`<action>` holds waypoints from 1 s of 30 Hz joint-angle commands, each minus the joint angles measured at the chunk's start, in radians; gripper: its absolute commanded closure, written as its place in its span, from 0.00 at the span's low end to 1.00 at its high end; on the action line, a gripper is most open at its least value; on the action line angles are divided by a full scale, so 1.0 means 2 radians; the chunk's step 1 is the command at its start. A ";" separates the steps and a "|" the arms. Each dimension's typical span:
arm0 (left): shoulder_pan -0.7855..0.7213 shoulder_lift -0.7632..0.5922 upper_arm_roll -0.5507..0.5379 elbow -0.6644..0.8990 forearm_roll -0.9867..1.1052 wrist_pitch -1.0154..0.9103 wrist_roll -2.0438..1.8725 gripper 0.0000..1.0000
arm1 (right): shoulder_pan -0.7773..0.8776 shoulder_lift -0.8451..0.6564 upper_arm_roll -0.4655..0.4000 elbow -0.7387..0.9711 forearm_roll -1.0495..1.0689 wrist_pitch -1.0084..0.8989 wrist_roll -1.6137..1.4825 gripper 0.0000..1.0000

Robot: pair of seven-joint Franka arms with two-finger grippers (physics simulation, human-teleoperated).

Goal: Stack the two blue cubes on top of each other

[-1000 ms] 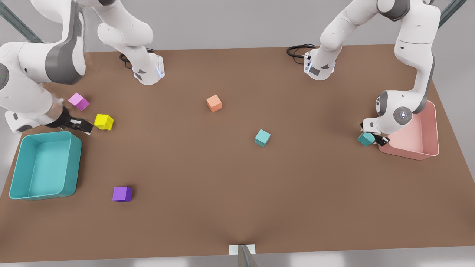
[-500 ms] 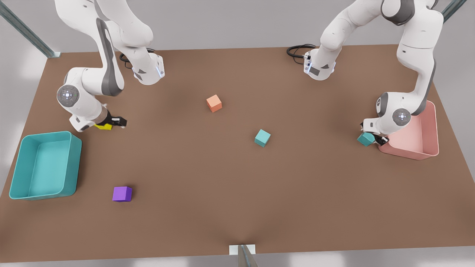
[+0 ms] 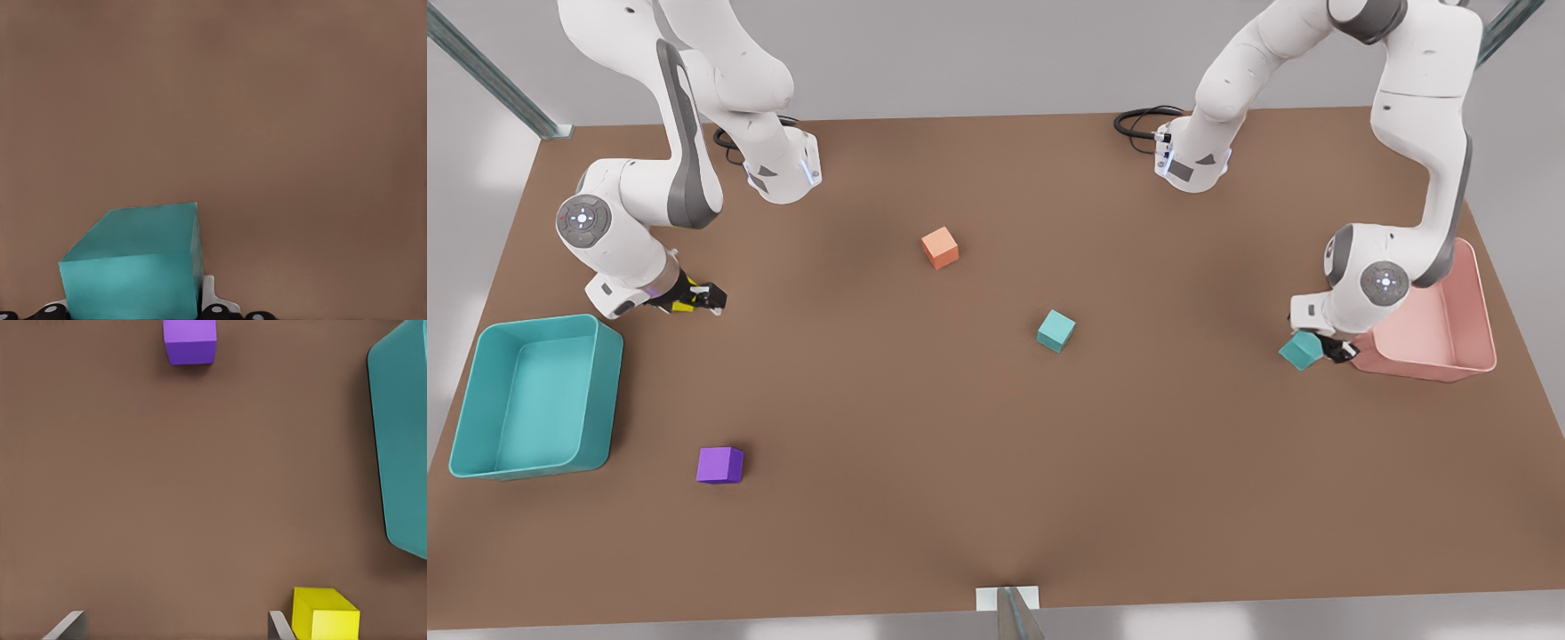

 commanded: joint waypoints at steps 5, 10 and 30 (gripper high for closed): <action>-0.008 0.009 -0.121 0.041 -0.066 -0.131 -0.249 0.39 | 0.001 0.001 0.000 0.000 0.001 0.000 -0.018 0.00; -0.108 0.027 -0.199 0.043 -0.066 -0.148 -0.539 0.39 | -0.002 -0.001 0.000 0.008 0.001 -0.014 -0.018 0.00; -0.367 0.125 -0.112 0.152 -0.007 -0.143 -0.807 0.39 | -0.006 0.001 0.000 0.014 0.001 -0.018 -0.018 0.00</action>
